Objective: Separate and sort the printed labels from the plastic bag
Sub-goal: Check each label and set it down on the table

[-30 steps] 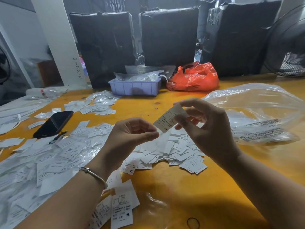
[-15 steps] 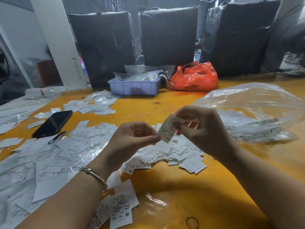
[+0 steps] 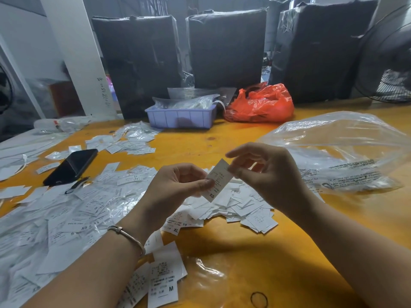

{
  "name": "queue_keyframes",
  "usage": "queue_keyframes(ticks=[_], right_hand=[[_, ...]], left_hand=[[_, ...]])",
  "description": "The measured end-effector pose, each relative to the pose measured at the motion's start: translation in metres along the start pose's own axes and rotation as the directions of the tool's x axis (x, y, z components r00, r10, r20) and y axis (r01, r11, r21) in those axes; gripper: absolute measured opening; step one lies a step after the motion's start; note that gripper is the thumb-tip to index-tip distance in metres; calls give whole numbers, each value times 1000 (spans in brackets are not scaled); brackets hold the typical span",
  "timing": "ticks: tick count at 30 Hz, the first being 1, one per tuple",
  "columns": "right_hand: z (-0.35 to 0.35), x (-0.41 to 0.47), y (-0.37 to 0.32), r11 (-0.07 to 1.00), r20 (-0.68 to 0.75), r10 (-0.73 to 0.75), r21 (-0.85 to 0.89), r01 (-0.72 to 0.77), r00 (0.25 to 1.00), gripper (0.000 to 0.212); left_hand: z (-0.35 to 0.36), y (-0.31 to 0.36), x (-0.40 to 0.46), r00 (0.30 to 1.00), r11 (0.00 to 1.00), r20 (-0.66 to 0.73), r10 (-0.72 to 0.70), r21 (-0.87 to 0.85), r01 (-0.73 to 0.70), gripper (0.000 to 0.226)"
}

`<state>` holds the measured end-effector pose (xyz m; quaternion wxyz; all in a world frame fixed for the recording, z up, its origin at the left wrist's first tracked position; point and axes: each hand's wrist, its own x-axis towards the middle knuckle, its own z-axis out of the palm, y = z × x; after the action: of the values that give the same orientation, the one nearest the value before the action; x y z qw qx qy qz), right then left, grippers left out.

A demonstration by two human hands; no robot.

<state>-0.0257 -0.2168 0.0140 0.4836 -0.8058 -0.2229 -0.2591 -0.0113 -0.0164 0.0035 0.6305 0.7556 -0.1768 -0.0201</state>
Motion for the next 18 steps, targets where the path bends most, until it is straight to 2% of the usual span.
queue_keyframes(ticks=[3, 7, 12, 18], right_hand=[[5, -1, 1, 999, -12, 4, 38, -4, 1000, 16], [11, -3, 3, 992, 38, 23, 123, -28, 999, 13], [13, -4, 6, 986, 157, 67, 141, -90, 985, 7], [10, -4, 7, 973, 291, 101, 172, -156, 951, 12]], left_hand=[[0, 1, 0, 1000, 999, 10, 0, -51, 1, 23], [1, 1, -1, 1000, 997, 18, 15, -73, -14, 28], [1, 1, -1, 999, 998, 23, 28, -65, -27, 30], [1, 1, 0, 999, 999, 5, 35, -21, -35, 32]])
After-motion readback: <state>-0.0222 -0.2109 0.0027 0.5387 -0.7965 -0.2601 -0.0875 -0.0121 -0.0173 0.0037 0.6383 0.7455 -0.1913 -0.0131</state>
